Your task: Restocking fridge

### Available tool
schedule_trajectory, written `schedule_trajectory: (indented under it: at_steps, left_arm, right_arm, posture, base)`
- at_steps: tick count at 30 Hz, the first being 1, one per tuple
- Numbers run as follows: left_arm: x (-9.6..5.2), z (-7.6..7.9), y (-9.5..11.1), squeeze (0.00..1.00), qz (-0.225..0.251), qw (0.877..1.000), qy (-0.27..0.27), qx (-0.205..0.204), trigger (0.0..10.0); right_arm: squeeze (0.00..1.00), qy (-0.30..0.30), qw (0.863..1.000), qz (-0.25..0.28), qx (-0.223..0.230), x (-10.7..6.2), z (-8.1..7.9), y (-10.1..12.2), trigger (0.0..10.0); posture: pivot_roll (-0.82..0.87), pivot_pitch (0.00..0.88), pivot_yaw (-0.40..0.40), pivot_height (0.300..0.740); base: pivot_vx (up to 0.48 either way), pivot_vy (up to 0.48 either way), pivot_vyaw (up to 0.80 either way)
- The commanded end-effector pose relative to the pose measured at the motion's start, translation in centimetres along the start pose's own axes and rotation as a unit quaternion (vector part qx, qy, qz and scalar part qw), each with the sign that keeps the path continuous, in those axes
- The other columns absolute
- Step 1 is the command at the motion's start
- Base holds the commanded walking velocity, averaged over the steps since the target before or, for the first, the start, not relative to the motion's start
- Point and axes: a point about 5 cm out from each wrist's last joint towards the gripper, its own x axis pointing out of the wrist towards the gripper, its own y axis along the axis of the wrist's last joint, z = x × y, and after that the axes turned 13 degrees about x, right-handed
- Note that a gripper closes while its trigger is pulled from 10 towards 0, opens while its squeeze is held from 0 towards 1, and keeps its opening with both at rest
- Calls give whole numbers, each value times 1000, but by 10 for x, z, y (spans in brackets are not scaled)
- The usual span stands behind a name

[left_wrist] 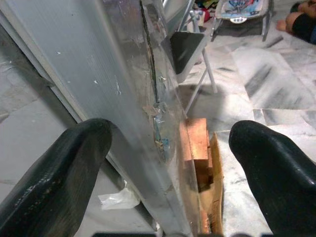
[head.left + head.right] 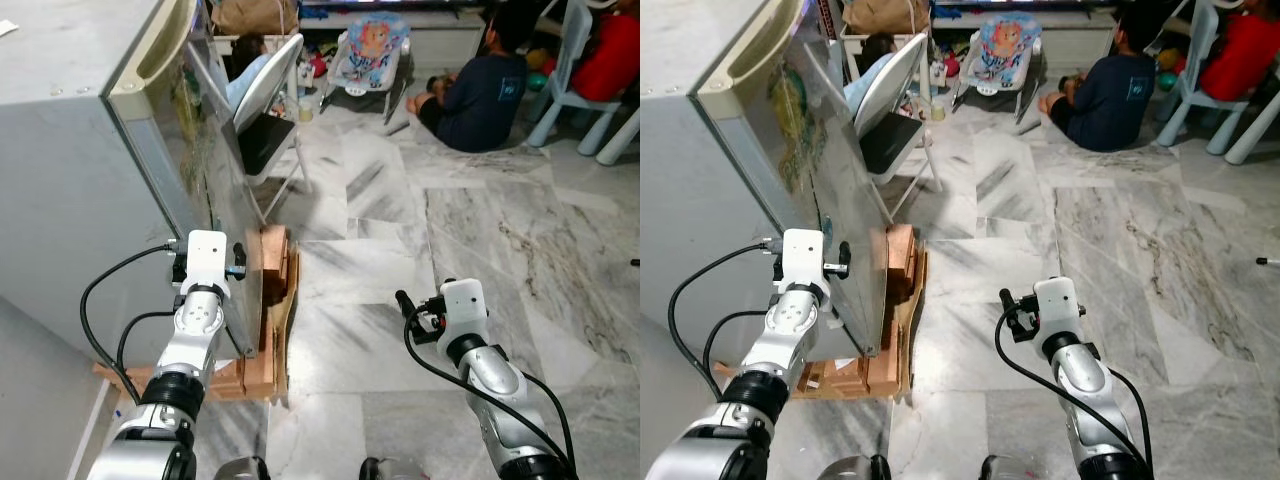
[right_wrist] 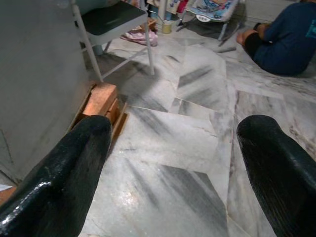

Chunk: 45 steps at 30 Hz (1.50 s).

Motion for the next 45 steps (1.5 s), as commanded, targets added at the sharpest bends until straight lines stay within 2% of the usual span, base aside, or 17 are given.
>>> schedule_trajectory:
  at_steps: [1, 10, 15, 24, 28, 29, 36, 44, 45]
  left_arm:
    - [4, -11, -2, 0, -14, 1000, 19, 10, 10000]
    - [-1, -5, -23, 0, -60, 998, -4, 21, 10000]
    - [4, -7, -12, 0, -41, 999, -3, 10, 10000]
    - [10, -6, -3, 0, -38, 999, 1, 6, 10000]
    - [14, -3, 6, 0, -28, 1000, -4, -3, 10000]
    - [17, -1, 15, 0, -15, 1000, -9, -6, 10000]
    - [22, 5, 36, 0, 16, 999, -18, -22, 10000]
    - [30, 20, 75, 0, 54, 996, -42, -53, 10000]
    - [30, 26, 86, 0, 70, 995, -51, -41, 10000]
  right_arm:
    - [0, -4, 1000, -2, 0, 0, 0, 0, 10000]
    - [0, 0, 1000, -5, 1, 0, -2, -2, 10000]
    - [0, 0, 1000, -4, 0, 1, -2, -1, 10000]
    - [0, 0, 1000, -4, 0, 0, -2, -1, 10000]
    - [0, 1, 1000, -7, -1, -1, -1, -2, 10000]
    - [0, 1, 1000, -9, -3, -1, -1, -2, 10000]
    - [0, 16, 1000, -14, -8, 2, -7, -2, 10000]
    - [0, 27, 999, -36, -17, 0, -8, -8, 10000]
    - [0, 30, 998, -42, -19, 0, -8, -10, 10000]
  posture:
    - [-103, 67, 31, 740]
    - [-103, 70, 32, 740]
    - [-99, 70, 29, 740]
    - [-110, 69, 28, 740]
    - [-110, 68, 27, 740]
    - [-110, 67, 26, 740]
    - [-109, 65, 26, 740]
    - [-109, 65, 26, 740]
    - [-111, 62, 26, 740]
  base:
    - [0, 0, 0]
    - [0, 0, 0]
    - [0, 0, 0]
    - [0, 0, 0]
    - [0, 0, 0]
    - [0, 0, 0]
    - [0, 0, 0]
    - [0, 0, 0]
    - [0, 0, 0]
